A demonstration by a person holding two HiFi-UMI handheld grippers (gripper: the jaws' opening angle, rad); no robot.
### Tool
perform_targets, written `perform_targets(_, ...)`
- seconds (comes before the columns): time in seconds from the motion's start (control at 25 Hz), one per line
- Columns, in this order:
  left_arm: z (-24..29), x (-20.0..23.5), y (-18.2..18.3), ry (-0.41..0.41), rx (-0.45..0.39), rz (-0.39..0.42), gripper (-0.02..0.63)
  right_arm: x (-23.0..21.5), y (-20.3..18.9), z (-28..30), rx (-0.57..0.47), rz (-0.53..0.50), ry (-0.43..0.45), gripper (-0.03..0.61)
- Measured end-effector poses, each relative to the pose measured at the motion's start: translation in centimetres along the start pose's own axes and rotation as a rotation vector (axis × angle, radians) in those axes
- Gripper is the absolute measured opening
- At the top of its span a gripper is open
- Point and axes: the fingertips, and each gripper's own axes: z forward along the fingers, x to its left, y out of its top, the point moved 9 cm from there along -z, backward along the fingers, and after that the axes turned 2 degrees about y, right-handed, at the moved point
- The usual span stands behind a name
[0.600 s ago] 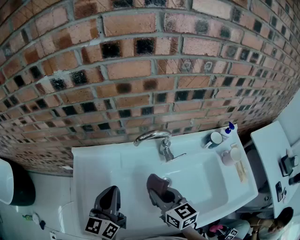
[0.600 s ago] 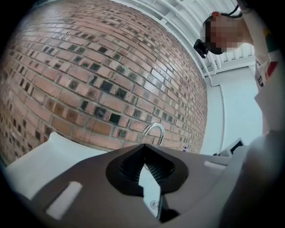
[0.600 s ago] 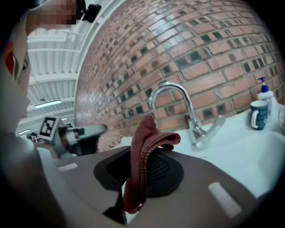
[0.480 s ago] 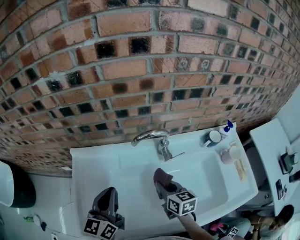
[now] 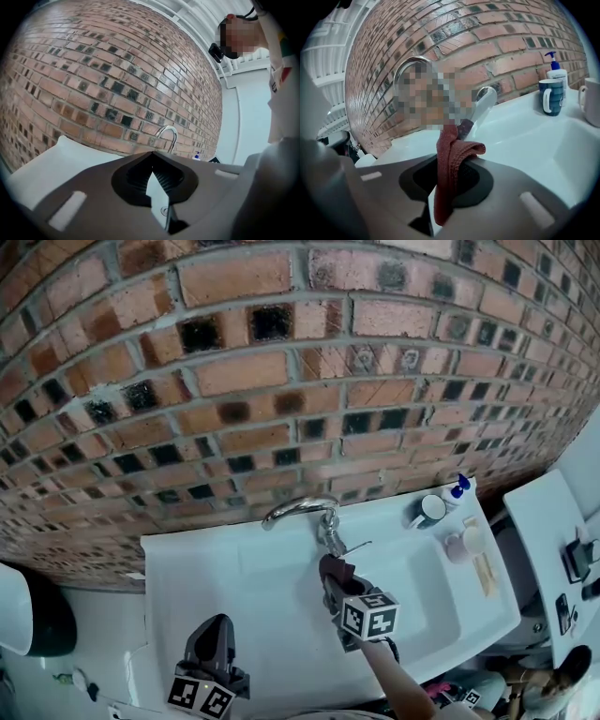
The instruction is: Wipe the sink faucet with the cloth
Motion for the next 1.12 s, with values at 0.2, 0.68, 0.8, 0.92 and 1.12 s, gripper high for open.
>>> perform_targets(0.2,-0.1,0.1,0.0,-0.001,0.000,-0.004,0.006,-0.5,1.7,-0.5,0.026,-0.049,-0.009,0.054)
perform_targets(0.68,-0.7,0.8,-0.1,0.041,-0.019,-0.020,0.006,-2.5,5.7,-4.8,-0.081,-0.105,-0.094,0.052)
perform_targets(0.8,-0.6,0.5,0.0,0.030,-0.023,-0.015,0.006,-2.9,6.4,-5.8,-0.117,-0.099,-0.116,0.052)
perform_targets(0.92,-0.6,0.4,0.1,0.026,-0.027,-0.014,0.006,-3.4,7.0,-6.6,-0.149,-0.093,-0.136,0.052)
perform_targets(1.12,-0.8,0.7,0.1,0.031,-0.026,-0.019,0.006,-3.9,7.9,-8.1,-0.219,-0.081,-0.198,0.051)
